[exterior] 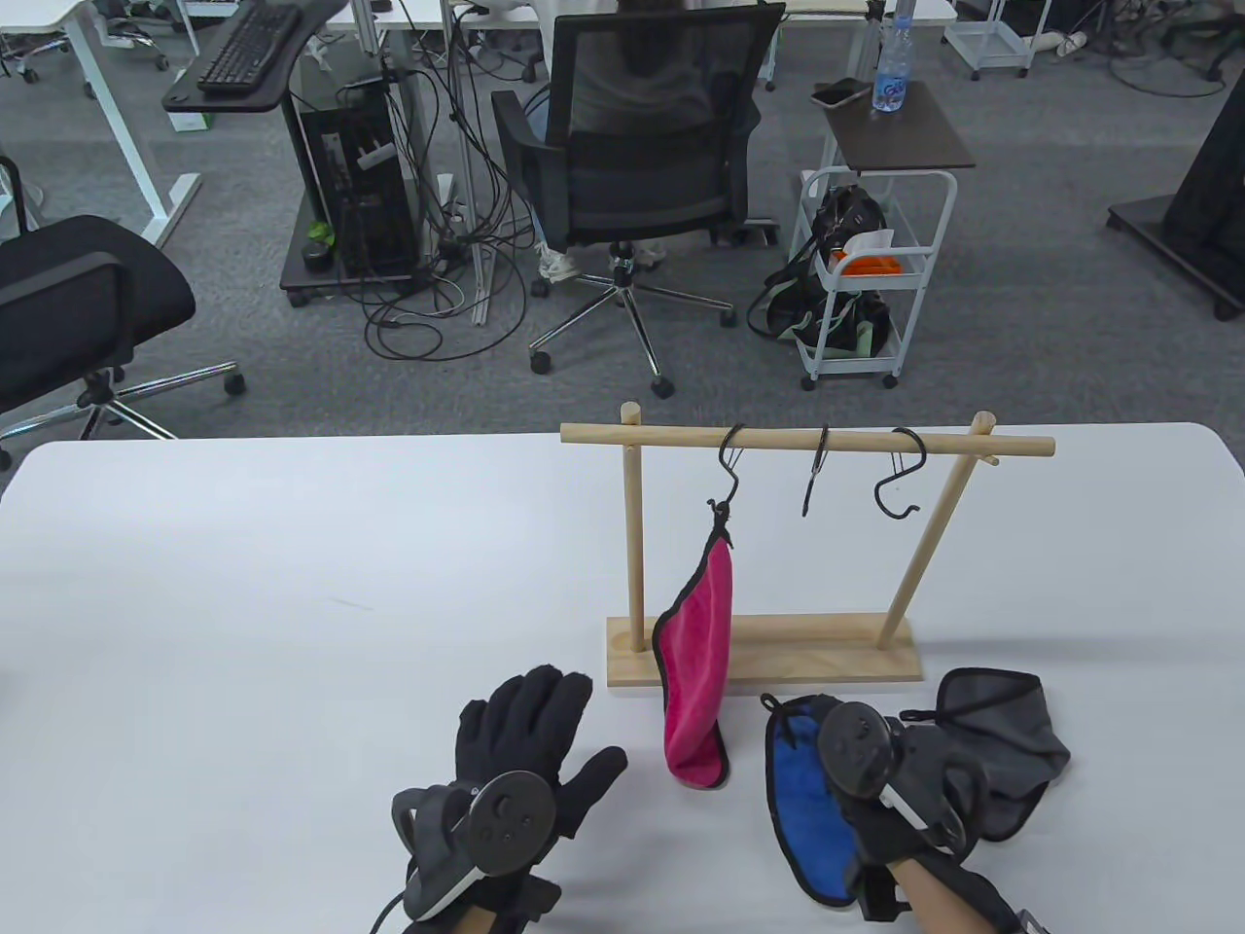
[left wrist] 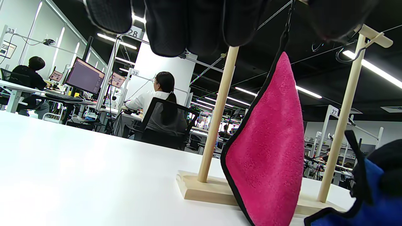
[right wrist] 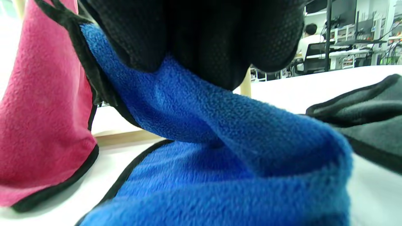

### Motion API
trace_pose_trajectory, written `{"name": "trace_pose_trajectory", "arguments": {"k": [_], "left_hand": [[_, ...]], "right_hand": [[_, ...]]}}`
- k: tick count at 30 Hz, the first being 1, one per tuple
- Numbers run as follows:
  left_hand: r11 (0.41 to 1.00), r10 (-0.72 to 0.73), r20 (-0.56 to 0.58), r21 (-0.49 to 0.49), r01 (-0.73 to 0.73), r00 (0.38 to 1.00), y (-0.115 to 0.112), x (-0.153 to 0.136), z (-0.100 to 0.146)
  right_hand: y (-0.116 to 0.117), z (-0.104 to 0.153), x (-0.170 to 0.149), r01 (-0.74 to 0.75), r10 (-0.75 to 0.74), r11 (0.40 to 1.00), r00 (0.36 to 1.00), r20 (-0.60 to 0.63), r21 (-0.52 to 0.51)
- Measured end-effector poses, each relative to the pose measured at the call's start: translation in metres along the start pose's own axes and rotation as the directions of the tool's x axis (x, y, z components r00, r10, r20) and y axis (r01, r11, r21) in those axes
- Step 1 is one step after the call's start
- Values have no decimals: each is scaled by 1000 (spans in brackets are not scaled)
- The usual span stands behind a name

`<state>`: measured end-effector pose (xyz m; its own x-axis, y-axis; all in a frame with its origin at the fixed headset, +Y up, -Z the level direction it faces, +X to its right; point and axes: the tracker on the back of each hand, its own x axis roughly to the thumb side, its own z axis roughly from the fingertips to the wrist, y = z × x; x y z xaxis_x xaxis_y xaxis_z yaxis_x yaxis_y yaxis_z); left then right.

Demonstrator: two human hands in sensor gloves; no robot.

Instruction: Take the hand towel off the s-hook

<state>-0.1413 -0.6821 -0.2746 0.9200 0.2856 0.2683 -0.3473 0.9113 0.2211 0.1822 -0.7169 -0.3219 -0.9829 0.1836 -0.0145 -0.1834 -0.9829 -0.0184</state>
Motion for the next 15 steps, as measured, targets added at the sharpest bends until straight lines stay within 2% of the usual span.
{"name": "trace_pose_trajectory", "arguments": {"k": [8,15], "left_hand": [[1000,-3,2,-7,3,1000,-1,1,-1],[1000,-4,2,-14,5,1000,-1,1,-1]], "right_hand": [[13,0,6,-66,61,993,997,51,103],[24,-3,7,-85,62,956,994,88,280]]}}
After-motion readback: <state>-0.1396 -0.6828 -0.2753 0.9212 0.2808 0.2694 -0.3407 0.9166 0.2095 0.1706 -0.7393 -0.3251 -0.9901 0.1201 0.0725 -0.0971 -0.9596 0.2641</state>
